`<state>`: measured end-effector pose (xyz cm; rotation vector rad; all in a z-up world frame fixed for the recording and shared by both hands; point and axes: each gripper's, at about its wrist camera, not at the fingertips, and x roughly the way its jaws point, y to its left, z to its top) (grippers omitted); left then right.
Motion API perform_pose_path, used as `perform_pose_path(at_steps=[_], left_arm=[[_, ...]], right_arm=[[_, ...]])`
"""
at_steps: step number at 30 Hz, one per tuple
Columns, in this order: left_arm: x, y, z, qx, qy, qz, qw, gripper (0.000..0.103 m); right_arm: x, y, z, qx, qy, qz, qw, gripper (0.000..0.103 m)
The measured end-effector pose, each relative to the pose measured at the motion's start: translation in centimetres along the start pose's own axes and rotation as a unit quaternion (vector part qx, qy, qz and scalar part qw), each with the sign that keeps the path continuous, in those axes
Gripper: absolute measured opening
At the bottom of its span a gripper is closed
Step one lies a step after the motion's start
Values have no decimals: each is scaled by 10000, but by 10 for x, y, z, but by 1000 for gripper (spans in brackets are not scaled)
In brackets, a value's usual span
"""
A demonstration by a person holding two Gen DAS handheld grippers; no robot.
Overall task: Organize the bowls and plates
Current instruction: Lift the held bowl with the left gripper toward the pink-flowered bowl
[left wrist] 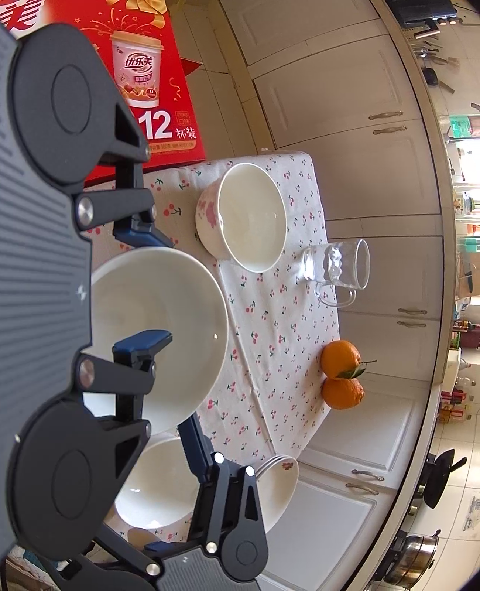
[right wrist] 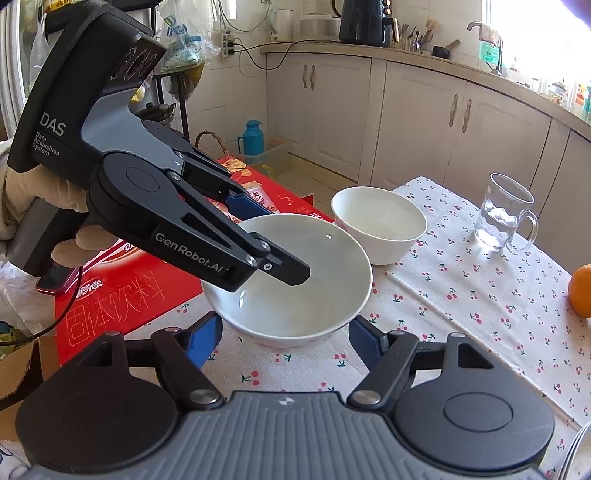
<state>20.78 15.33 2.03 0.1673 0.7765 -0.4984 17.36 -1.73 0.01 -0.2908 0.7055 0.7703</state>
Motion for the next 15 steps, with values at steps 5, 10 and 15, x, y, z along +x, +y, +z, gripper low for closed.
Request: perform_pose_path(at_steps=[5,10,15], left_arm=[[-5,-22,7,161,-45,-34,9999,45],[-7,-43,12,320,-96,-97,9994,45],[-5,-64,18,473,-128,-179,9986,45]], right_arm=[[-21,-3,-9,57,-83,-96,9999,80],[-44,-9,-21,139,-180,-179,9996,80],[-62,-16,-32,215,-239,-302,9990,80]])
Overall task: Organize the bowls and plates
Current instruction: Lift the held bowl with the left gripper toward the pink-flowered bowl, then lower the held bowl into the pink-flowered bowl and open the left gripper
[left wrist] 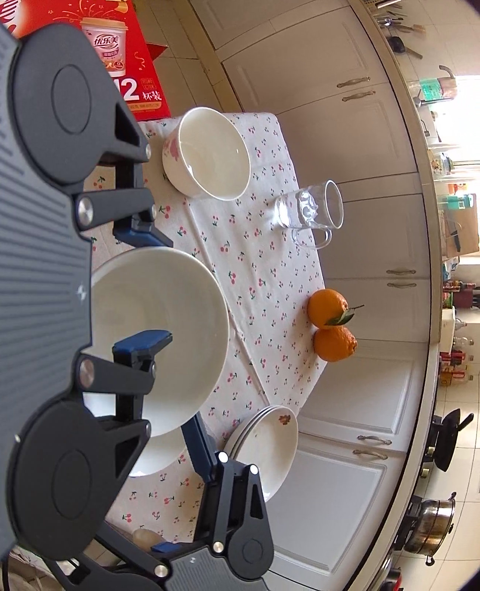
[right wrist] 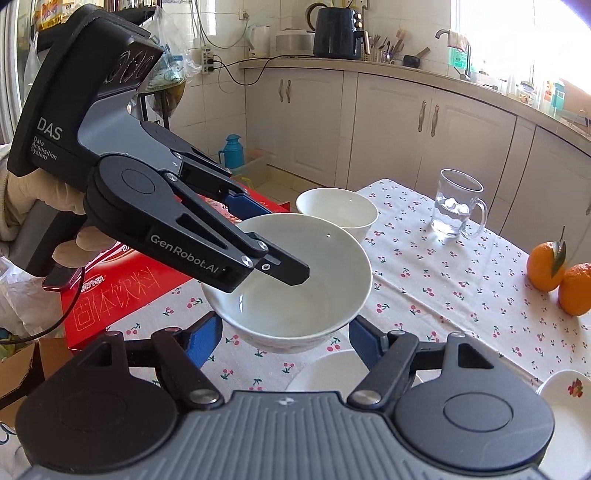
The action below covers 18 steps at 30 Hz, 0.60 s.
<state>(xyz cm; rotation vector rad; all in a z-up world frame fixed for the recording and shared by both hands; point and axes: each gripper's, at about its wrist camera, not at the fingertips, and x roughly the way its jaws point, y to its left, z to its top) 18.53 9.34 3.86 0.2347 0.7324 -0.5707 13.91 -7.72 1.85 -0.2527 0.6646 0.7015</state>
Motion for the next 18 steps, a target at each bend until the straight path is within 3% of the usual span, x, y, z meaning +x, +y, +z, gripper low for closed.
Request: perform_pose_path(at_steps=[18], left_arm=[[29,-55,11,363,23,-446,9983,45]], right_arm=[[-44,-27,-38,423,39,-400,9983,80]])
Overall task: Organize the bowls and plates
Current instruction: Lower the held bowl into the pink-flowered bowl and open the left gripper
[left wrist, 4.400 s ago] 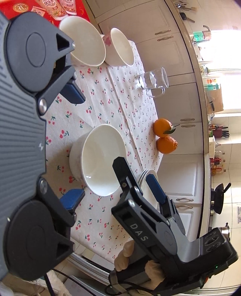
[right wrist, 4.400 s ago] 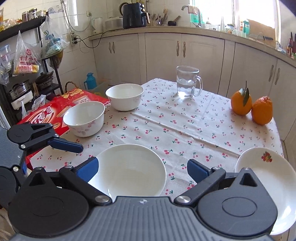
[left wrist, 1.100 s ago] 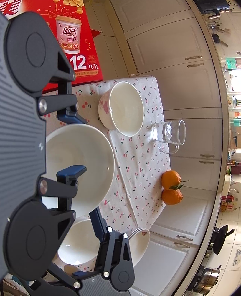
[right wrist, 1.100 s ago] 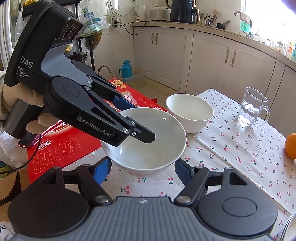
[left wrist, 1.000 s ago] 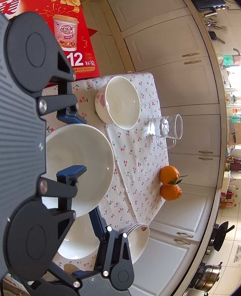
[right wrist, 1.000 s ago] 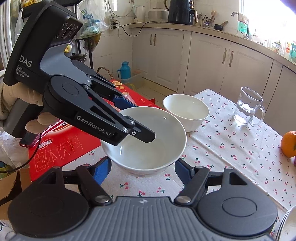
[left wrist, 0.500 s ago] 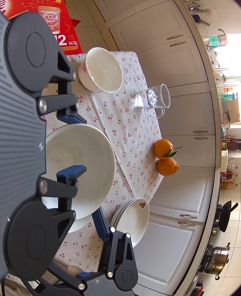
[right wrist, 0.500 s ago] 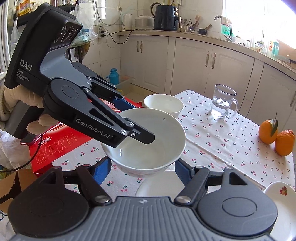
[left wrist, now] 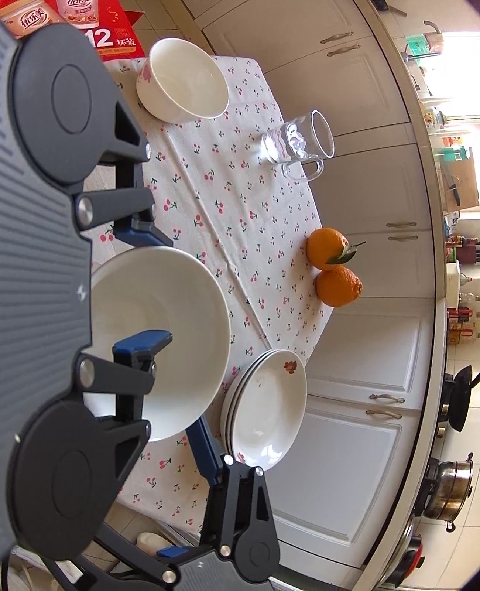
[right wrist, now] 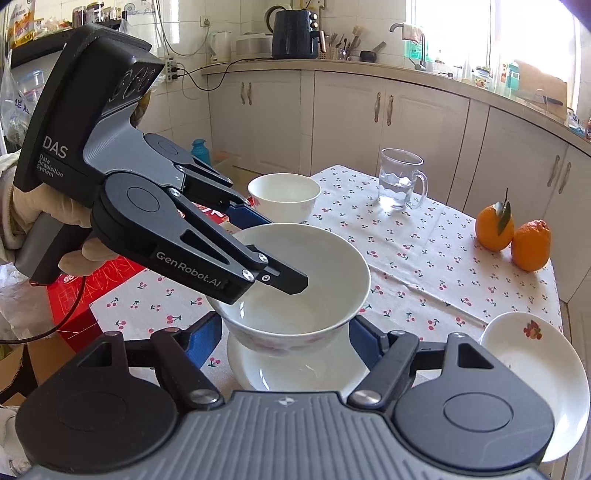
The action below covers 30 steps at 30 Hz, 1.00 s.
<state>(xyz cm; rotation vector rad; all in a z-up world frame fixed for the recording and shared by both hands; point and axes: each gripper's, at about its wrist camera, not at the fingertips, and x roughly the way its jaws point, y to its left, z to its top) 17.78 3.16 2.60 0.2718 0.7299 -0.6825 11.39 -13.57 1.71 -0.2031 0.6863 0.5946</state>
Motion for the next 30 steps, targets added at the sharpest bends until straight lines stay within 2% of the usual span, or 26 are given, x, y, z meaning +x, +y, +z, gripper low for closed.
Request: perform_pose_path(at_steps=[15,30], left_arm=[[20,-4,-8,-101,212,-166,9996,45],[23,-7,-14,20,203,-144,9997,45]], right_arm=[[4,-9,-15,160,243,6,9996,80],[14,-9,-19,144,403,25,9991,80]])
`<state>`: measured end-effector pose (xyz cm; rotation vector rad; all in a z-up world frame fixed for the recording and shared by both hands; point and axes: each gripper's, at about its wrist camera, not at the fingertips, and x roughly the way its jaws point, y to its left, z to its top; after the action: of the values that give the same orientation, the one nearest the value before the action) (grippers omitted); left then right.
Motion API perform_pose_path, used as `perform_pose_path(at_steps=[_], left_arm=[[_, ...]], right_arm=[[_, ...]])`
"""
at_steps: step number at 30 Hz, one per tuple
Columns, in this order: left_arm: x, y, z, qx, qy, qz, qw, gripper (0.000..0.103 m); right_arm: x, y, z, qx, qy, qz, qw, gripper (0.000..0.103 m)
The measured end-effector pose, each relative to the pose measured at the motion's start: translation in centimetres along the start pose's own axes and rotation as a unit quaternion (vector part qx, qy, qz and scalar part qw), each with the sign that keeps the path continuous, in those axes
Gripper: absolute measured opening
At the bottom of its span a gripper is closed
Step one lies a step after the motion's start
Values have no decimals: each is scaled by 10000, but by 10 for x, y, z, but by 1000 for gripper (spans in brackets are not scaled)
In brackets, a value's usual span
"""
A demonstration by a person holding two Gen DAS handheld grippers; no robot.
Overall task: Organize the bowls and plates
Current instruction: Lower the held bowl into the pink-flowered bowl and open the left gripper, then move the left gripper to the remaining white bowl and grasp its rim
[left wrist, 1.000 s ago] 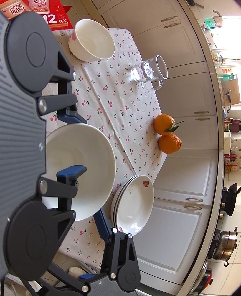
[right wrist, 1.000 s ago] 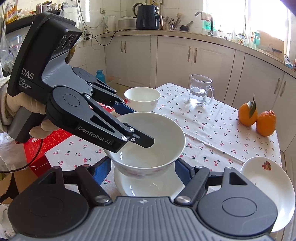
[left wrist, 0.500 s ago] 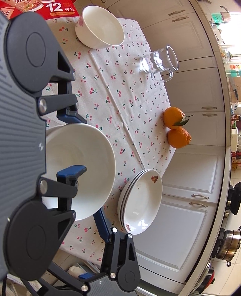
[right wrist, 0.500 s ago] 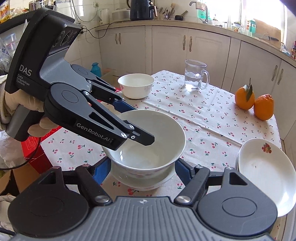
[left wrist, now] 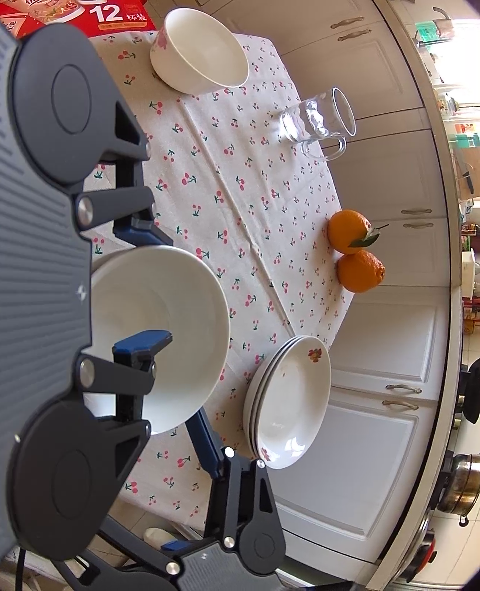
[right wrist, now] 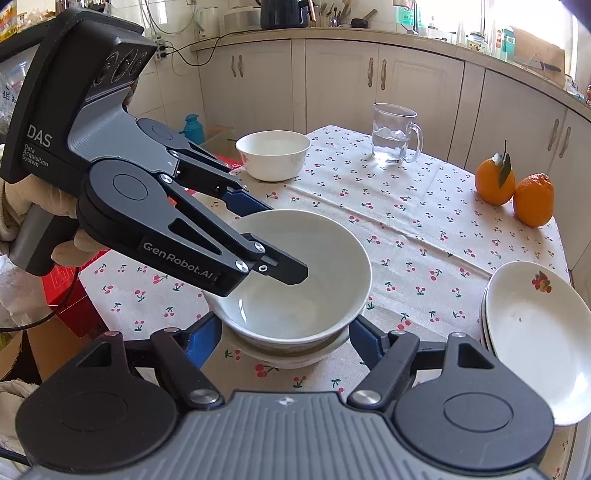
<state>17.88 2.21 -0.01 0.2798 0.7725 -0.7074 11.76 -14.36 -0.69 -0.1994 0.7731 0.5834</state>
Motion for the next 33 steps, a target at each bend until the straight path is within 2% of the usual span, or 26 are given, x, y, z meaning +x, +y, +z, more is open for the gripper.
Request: perform_pose_path(at_steps=[5,7,9,11,16,22,33], left_arm=[[-2,2,-2,-34,-54,-63,10000,48],[-3,4,-3,-52,-69,-93,9999,50],[-7,5,-3,-44,-150,-74,9999,57],[-14,8,-5,-17,-272,15,9996,68],[-32,25,-10,-155,-492,264,9983,79],[-45,52,-24,-357,-538,559,9963,80],[-43,112,-40,-721,-415,980,9917,80]], right_arm=[[1,0,1,-20,46,-45,10000,81],[1,0,0,-29,36,-44,10000,87],[-1,0,2,-50,-2,0,10000,93],[-5,1,4,-124,-39,12,9999,95],[-8,5,13,-369,-27,-58,9993,98],[-3,11,30,-550,-43,50,9985,98],[29,16,82,-1045,30,316,9940,98]])
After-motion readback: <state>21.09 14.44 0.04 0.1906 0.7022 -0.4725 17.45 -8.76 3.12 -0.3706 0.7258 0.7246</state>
